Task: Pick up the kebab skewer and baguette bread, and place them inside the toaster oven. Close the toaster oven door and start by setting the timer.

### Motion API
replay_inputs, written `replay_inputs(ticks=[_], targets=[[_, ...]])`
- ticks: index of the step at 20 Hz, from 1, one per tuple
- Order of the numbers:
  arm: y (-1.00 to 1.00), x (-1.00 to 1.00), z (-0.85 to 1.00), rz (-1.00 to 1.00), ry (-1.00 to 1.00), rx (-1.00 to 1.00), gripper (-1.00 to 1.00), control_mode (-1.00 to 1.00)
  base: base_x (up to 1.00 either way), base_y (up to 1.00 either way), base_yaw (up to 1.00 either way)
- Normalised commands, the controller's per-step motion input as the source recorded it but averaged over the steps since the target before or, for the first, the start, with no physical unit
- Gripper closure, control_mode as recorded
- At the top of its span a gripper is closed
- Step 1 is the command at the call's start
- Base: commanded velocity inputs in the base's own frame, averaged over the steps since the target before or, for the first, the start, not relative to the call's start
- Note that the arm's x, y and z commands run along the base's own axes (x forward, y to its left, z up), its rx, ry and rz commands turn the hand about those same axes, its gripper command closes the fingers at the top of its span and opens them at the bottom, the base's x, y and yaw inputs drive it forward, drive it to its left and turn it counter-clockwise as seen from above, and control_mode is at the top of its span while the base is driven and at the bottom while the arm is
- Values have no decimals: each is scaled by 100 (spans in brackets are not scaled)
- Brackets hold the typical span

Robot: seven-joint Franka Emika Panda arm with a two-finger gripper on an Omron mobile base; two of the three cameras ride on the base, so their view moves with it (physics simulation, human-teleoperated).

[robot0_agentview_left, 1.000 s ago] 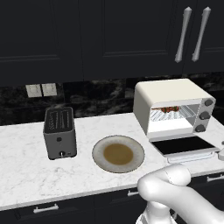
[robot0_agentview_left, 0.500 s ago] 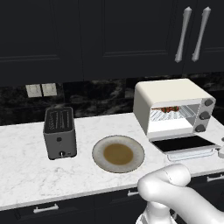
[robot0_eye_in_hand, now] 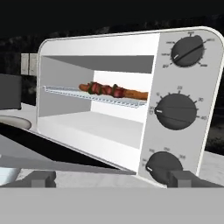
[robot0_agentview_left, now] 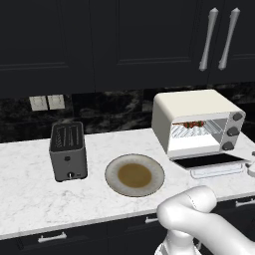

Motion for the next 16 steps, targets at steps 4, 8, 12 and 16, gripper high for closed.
replay_inputs(ticks=[4, 8, 12, 16], targets=[[3, 30, 29, 0, -9, 3, -100, -100, 0, 0, 0], [2, 32, 30, 0, -9, 2, -100, -100, 0, 0, 0], [9, 38, 28, 0, -8, 1, -100, -100, 0, 0, 0], [17, 47, 26, 0, -5, 1, -100, -100, 0, 0, 0]])
